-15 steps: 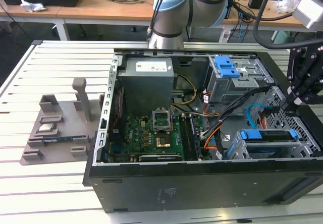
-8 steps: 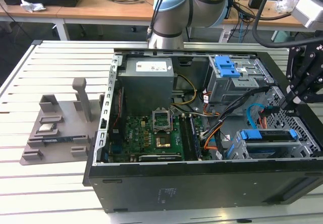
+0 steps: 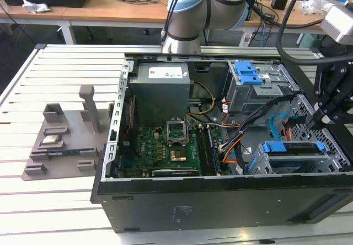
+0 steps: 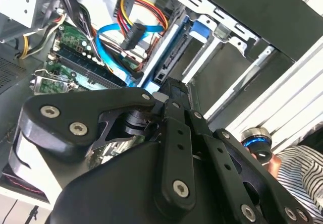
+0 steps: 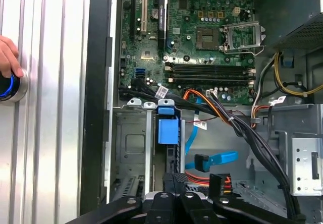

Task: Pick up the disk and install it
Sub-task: 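Insert the disk into the insertion slot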

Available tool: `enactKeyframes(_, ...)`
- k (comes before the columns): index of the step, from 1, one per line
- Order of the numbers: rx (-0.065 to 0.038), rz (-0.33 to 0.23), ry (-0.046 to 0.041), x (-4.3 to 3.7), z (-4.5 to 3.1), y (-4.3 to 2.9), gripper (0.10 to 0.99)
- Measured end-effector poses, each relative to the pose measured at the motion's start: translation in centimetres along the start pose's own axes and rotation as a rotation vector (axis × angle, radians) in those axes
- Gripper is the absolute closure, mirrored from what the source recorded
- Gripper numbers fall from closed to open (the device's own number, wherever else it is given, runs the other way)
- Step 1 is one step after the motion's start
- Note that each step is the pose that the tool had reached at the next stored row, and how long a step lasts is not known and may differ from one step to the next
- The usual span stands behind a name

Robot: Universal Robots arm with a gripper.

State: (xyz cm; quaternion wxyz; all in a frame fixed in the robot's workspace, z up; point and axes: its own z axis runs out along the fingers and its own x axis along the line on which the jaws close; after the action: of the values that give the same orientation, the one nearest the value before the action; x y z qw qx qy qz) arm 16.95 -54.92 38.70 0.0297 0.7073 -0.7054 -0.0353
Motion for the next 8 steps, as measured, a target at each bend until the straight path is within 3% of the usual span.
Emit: enactKeyframes(8, 0.0, 0.0, 0.0, 0.39, 0.07, 0.02, 0.98)
